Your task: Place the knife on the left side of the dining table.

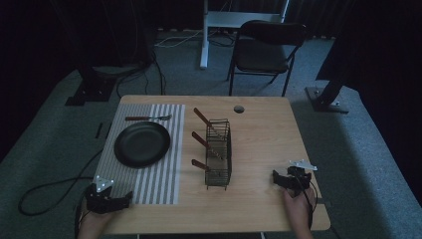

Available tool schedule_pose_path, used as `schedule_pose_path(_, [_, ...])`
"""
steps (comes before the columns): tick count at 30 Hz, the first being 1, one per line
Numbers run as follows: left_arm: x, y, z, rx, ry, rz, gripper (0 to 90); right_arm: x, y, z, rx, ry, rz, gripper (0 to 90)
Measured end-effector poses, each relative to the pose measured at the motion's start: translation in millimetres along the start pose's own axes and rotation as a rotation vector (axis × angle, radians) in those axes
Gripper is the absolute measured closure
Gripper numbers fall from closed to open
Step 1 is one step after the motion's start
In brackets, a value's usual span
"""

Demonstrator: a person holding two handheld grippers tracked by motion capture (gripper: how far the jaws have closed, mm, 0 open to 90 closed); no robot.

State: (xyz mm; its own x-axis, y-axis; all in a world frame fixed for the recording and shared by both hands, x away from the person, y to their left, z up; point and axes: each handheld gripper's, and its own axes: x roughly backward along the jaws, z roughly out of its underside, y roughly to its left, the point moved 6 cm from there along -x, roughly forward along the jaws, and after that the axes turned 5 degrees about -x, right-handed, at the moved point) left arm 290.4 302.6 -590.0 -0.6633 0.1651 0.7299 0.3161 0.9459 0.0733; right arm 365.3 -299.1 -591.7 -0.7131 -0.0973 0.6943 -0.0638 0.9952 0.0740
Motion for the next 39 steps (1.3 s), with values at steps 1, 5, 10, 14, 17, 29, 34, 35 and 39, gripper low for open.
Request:
schedule_pose_path(1, [0.0,0.0,0.0,0.0,0.0,0.0,0.5,0.0,0.0,0.0,0.0,0.0,0.0,11.3])
schedule_pose_path(5, [0.0,0.0,0.0,0.0,0.0,0.0,0.5,0.0,0.0,0.0,0.0,0.0,0.0,11.3])
schedule_pose_path(10, [0.0,0.1,0.1,-0.002,-0.001,0.001,0.5,0.0,0.0,0.0,0.0,0.0,0.0,11.2])
schedule_pose_path(14, [0.0,0.0,0.4,-0.003,-0.006,0.001,0.5,0.0,0.0,0.0,0.0,0.0,0.0,11.2])
schedule_pose_path(17, [-0.1,0.0,0.3,-0.003,-0.007,0.002,0.5,0.0,0.1,0.1,0.0,0.0,0.0,11.3])
schedule_pose_path(29, [-0.7,1.0,-1.5,-0.03,0.002,0.025,1.3,0.0,0.0,0.0,0.0,0.0,0.0,11.2])
schedule_pose_path(34, [0.0,0.6,-2.3,-0.035,0.01,0.028,2.8,0.0,0.0,0.0,0.0,0.0,0.0,11.2])
schedule_pose_path(35, [0.4,0.4,-2.5,-0.037,0.013,0.029,2.9,0.0,0.0,0.0,0.0,0.0,0.0,11.2])
schedule_pose_path(39, [0.9,-1.1,-3.3,-0.04,0.024,0.037,4.2,0.0,0.0,0.0,0.0,0.0,0.0,11.2])
